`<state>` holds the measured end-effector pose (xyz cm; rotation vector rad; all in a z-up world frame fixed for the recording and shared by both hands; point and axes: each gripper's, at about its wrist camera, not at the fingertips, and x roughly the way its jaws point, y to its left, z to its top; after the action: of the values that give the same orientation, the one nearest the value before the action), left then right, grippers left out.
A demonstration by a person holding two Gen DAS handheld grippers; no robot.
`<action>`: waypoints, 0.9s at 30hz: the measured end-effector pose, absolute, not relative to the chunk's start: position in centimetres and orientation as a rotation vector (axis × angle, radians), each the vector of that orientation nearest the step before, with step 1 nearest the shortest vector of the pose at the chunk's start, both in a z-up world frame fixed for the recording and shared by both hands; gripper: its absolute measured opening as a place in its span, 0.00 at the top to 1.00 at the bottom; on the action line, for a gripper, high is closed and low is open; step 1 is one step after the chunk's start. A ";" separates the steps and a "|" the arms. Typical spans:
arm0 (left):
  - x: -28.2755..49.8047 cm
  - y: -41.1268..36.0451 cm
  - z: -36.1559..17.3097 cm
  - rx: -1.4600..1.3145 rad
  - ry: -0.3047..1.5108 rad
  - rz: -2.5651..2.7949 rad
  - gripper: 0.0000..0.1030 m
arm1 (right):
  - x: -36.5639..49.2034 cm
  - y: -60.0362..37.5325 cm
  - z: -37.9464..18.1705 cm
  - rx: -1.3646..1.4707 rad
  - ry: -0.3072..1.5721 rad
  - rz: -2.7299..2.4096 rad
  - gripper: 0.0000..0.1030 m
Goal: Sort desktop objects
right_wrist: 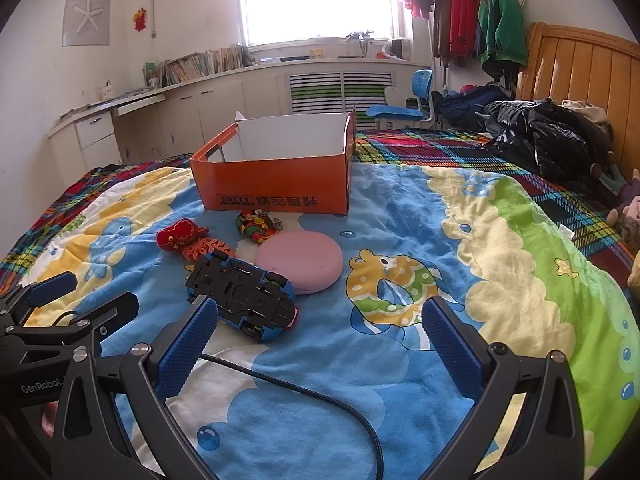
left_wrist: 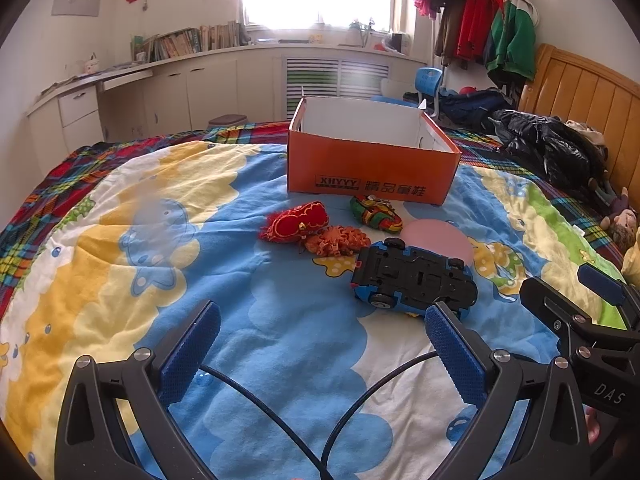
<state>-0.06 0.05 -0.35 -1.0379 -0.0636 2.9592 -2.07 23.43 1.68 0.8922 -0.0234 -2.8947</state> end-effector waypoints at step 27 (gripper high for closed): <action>-0.1 0.1 -0.2 -1.048 -0.023 2.957 0.01 | -2.1 23.3 1.6 0.906 -0.019 -2.886 0.00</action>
<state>-0.15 0.08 -0.25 -1.0483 -0.0229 2.9566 -2.13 23.27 1.56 0.9065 -0.0194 -2.8860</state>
